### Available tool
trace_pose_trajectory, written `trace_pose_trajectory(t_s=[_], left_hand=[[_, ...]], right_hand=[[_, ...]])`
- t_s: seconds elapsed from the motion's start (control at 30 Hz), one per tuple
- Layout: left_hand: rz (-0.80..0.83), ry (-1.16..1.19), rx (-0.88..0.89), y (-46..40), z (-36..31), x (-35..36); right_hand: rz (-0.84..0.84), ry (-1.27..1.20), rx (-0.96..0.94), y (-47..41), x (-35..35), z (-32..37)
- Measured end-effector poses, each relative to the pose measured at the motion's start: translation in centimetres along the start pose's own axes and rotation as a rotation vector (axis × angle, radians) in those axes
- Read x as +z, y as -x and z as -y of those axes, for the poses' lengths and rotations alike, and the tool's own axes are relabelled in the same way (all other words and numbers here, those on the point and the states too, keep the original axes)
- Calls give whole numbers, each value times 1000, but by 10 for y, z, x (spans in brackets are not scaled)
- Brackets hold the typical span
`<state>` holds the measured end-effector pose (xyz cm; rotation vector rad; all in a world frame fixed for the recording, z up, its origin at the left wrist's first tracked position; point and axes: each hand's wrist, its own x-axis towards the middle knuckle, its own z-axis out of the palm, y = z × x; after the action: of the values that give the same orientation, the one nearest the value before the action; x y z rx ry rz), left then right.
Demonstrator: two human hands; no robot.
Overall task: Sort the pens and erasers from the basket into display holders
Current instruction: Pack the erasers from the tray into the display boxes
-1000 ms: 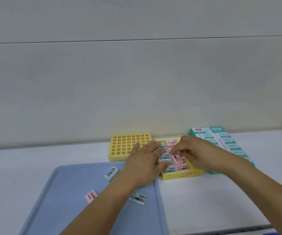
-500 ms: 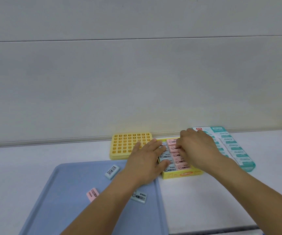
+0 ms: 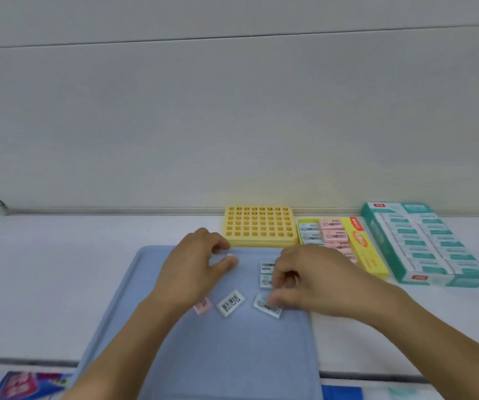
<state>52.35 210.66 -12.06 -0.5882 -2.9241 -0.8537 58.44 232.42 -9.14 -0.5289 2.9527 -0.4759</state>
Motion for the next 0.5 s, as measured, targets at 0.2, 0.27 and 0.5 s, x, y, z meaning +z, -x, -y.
trace_pose_trajectory(t_s=[0.2,0.27,0.5], left_hand=[[87,-111,-101,-1,5,7],[98,-175,-91,-3,6,7],[63,139,-180,-6,-3,3]], right_hand=[[77,186,-13,-5,17,22],[46,190,-28,-2,19,21],[-386,-262,238,0,-23,-36]])
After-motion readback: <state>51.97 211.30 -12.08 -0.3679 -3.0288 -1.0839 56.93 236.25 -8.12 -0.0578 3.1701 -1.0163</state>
